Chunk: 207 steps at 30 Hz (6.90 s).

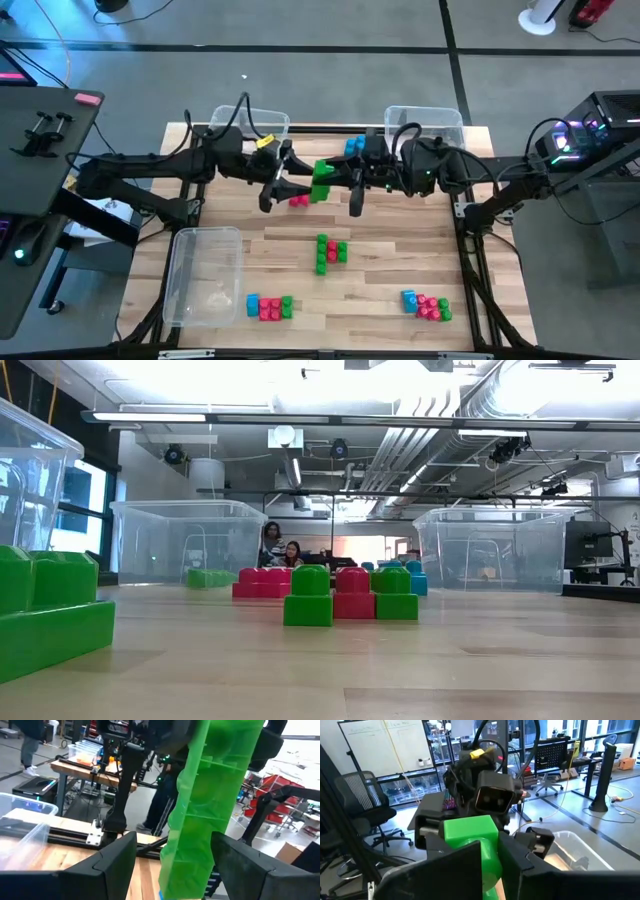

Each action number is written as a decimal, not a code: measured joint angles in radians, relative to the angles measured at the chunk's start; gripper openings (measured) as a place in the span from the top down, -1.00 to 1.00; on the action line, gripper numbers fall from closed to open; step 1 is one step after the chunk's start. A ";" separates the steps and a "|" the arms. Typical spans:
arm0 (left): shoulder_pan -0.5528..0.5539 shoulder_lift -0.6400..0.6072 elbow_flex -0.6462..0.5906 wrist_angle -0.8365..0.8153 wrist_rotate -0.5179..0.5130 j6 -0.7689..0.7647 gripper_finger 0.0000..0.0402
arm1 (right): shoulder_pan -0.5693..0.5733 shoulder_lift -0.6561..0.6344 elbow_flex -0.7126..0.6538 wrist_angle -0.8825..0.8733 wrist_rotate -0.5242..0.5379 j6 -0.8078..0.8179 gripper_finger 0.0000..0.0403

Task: Sort blocks
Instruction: Put the green game piece into the top left transparent bin

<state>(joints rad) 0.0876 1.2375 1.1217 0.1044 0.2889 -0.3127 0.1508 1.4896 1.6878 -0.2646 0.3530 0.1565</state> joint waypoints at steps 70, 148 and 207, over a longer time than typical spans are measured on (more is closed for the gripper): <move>-0.040 -0.023 0.000 -0.014 -0.153 0.086 0.50 | -0.029 0.069 0.000 0.170 -0.007 -0.039 0.98; 0.153 -0.398 -0.197 -0.332 0.022 -0.280 -0.39 | -0.011 0.738 0.000 -0.568 -0.253 1.215 0.10; 0.067 -0.038 -0.197 0.464 0.043 -0.168 -0.39 | -0.113 0.050 0.000 0.127 -0.095 0.204 1.00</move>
<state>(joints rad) 0.1549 1.1995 0.9249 0.5681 0.3317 -0.4804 0.0382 1.5394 1.6875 -0.1375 0.2578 0.3602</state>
